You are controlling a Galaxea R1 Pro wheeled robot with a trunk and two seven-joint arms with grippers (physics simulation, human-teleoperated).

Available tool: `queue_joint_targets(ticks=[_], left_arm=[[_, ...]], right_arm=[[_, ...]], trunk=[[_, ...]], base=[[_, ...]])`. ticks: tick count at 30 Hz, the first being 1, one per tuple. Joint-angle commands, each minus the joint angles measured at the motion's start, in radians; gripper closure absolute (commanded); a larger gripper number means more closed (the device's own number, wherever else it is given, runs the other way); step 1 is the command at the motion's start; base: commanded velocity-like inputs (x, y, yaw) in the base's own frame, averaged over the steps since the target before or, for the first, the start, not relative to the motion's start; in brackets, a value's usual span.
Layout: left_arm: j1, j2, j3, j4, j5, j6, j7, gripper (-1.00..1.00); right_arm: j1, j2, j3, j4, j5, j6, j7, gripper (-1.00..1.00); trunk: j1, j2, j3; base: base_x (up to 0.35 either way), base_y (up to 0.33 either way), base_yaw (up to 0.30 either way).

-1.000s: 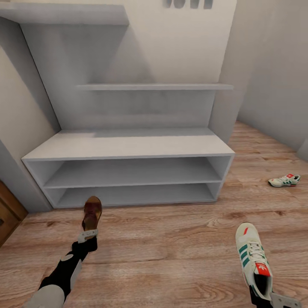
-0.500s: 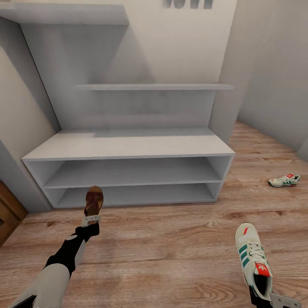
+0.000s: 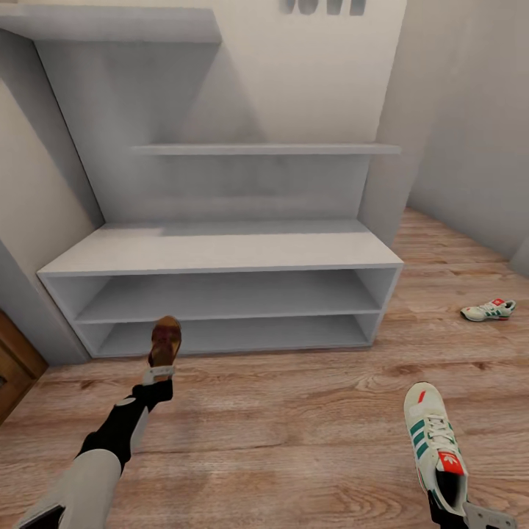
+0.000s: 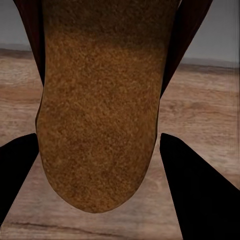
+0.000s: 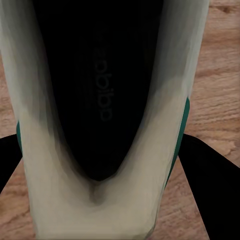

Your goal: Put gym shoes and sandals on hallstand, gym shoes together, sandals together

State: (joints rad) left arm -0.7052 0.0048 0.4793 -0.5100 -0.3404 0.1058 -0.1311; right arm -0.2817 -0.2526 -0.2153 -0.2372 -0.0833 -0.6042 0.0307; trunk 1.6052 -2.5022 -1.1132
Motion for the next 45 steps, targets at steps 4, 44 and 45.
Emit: queue_joint_targets(ticks=[4, 44, 45], left_arm=[[-0.001, -0.002, -0.041, -0.005, -0.009, 0.006, -0.006, 1.00], [0.001, 0.007, -0.062, -0.007, -0.002, 0.005, -0.004, 1.00], [0.001, 0.008, -0.062, -0.007, -0.002, 0.006, -0.004, 1.00]], right_arm=[[-0.001, 0.000, 0.002, 0.001, -0.010, -0.003, 0.005, 1.00], [-0.001, -0.053, -0.003, -0.001, -0.055, -0.006, -0.057, 1.00], [-0.001, -0.056, -0.003, -0.001, -0.063, -0.005, -0.065, 1.00]], trunk=[[0.000, 0.000, -0.001], [0.000, 0.000, -0.001], [0.000, 0.000, -0.001]], base=[[0.066, -0.025, 0.000], [0.215, -0.055, 0.000], [0.004, 0.000, 0.000]])
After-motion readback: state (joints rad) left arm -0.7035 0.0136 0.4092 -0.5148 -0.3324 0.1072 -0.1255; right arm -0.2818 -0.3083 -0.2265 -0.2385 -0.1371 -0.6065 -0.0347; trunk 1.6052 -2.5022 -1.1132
